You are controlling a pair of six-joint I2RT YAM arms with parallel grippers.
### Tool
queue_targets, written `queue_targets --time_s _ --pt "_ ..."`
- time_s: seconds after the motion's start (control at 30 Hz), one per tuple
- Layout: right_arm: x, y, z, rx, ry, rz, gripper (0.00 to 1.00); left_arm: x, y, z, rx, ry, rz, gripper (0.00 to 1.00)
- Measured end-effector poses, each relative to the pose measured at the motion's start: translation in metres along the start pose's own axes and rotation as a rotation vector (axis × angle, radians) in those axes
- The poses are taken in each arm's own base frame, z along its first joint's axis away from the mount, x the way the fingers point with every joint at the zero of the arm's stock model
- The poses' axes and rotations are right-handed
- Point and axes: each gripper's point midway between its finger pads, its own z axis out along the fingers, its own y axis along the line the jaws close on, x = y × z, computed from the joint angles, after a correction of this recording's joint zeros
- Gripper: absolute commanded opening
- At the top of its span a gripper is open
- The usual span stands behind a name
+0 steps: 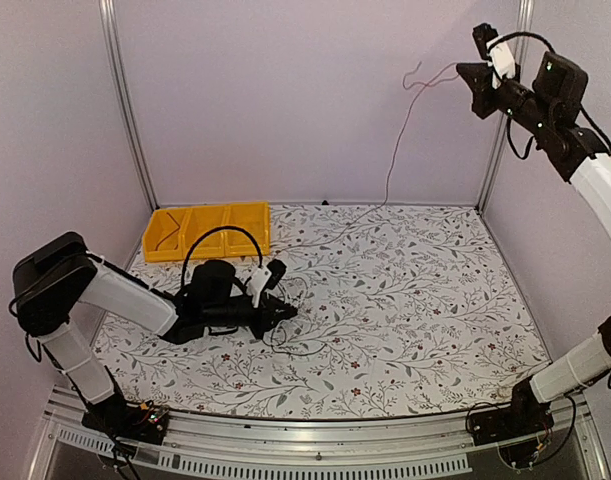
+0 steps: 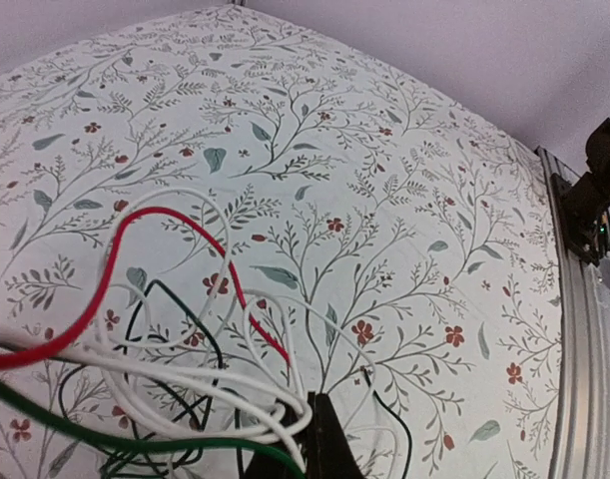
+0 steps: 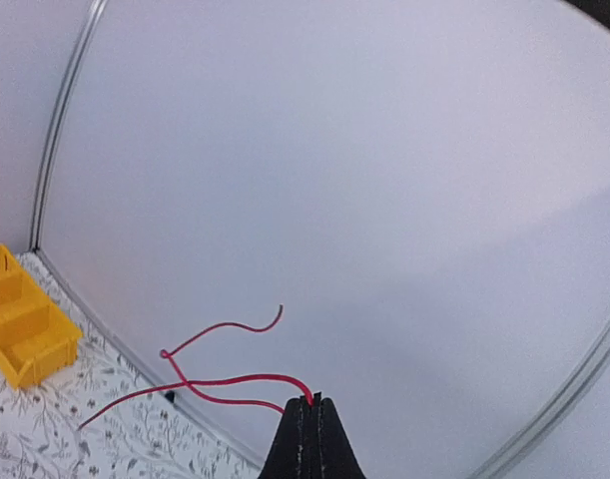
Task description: Untangle the cables
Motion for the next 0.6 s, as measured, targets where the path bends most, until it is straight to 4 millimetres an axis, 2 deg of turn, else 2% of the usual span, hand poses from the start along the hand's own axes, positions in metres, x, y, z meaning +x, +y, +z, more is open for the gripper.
queue_targets --time_s 0.07,0.1,0.17,0.23,0.3,0.33,0.43,0.53,0.6 --pt "0.080 0.010 -0.010 -0.016 0.180 0.036 0.00 -0.016 -0.003 -0.009 -0.011 -0.033 0.018 0.00" --pt "0.129 0.026 -0.023 -0.044 0.288 0.060 0.00 -0.023 -0.003 -0.012 -0.017 -0.047 0.029 0.00" --pt "0.192 0.062 -0.052 -0.116 0.440 0.097 0.00 -0.030 -0.005 -0.017 -0.023 -0.054 0.043 0.00" --pt "0.238 0.099 -0.091 -0.192 0.563 0.126 0.00 -0.032 -0.006 -0.017 -0.023 -0.038 0.053 0.00" --pt "0.263 0.124 -0.125 -0.242 0.632 0.142 0.00 -0.030 -0.006 -0.015 -0.019 -0.012 0.060 0.00" --pt "0.274 0.135 -0.141 -0.259 0.659 0.147 0.05 -0.027 -0.007 -0.014 -0.011 0.005 0.062 0.00" --pt "0.302 0.155 -0.177 -0.279 0.738 0.154 0.30 -0.017 -0.010 -0.011 0.013 0.051 0.061 0.00" --pt "0.330 0.162 -0.193 -0.269 0.840 0.162 0.54 -0.005 -0.012 -0.009 0.036 0.100 0.055 0.00" --pt "0.338 0.162 -0.192 -0.258 0.878 0.179 0.61 0.001 -0.014 -0.009 0.046 0.130 0.054 0.00"
